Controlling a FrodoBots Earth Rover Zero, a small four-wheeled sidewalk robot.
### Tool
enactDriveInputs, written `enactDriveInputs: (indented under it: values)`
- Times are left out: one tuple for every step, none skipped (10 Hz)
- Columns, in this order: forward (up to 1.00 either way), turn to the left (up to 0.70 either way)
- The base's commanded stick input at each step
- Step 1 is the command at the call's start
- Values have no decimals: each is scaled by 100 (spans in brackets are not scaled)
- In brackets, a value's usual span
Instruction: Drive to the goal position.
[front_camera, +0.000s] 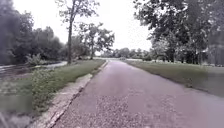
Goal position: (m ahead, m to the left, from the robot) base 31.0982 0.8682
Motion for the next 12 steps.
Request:
enactDriveInputs:
  values:
    - [70, 0]
    - [70, 0]
    - [70, 0]
    - [70, 0]
    - [70, 0]
    - [70, 0]
    - [70, 0]
    - [70, 0]
    - [70, 0]
    - [70, 0]
    - [70, 0]
    - [70, 0]
